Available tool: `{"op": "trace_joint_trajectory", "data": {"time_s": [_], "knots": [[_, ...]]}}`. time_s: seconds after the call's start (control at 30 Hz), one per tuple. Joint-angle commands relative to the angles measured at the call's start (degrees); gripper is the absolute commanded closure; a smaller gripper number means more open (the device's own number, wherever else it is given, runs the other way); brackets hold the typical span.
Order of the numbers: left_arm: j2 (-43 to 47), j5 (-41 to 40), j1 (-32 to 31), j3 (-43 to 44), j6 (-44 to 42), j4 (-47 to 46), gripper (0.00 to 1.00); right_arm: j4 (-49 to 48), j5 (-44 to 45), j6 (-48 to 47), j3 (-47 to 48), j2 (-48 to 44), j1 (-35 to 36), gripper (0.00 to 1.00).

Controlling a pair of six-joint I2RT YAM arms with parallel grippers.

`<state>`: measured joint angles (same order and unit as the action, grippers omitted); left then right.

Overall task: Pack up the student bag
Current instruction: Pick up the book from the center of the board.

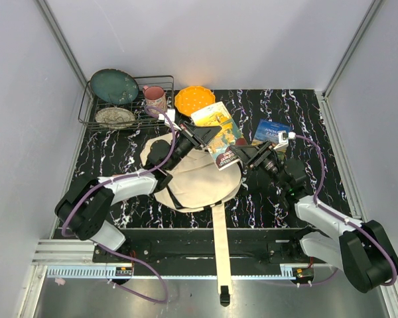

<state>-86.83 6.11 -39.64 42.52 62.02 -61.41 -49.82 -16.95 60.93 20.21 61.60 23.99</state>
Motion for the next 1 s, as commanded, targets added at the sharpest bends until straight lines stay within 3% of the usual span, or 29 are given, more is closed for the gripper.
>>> {"op": "trace_joint_trajectory", "data": {"time_s": [0.0, 0.1, 0.13, 0.2, 0.23, 0.33, 0.37, 0.6, 0.97], "knots": [[0.26, 2.33, -0.44, 2.74, 2.75, -10.75, 1.00, -2.30, -1.50, -1.33, 0.36, -1.13, 0.62, 0.40], [0.08, 3.12, -0.35, 2.74, 3.37, -9.96, 1.00, -1.95, -1.33, -1.77, 0.27, -1.31, 0.53, 0.55], [-0.01, 3.38, -0.35, 2.74, 3.37, -9.79, 1.00, -1.51, -1.24, -1.86, 0.45, -1.75, 0.62, 0.71], [0.08, 4.08, -0.27, 2.48, 3.37, -8.82, 0.91, 0.60, -0.54, -2.39, 0.80, -2.27, 0.53, 0.93], [0.17, 4.09, -0.35, 2.22, 3.28, -8.56, 0.72, 1.04, -0.54, -2.57, 1.15, -2.80, 0.53, 1.00], [0.17, 4.70, -0.27, 1.25, 3.11, -8.38, 0.51, 2.62, -0.02, -2.92, 1.59, -3.94, 0.53, 1.00], [0.25, 5.40, -0.26, 0.64, 2.93, -8.29, 0.02, 3.67, 0.68, -3.09, 1.59, -4.47, 0.62, 1.00], [3.85, 3.21, 0.79, -5.60, -0.58, -6.19, 0.01, 9.13, 1.75, -4.59, 2.47, -9.92, 0.53, 1.00], [6.84, 0.40, 1.49, -5.52, -6.29, 5.84, 0.01, 2.73, -3.70, 0.41, 3.87, -9.66, 0.62, 1.00]]}}
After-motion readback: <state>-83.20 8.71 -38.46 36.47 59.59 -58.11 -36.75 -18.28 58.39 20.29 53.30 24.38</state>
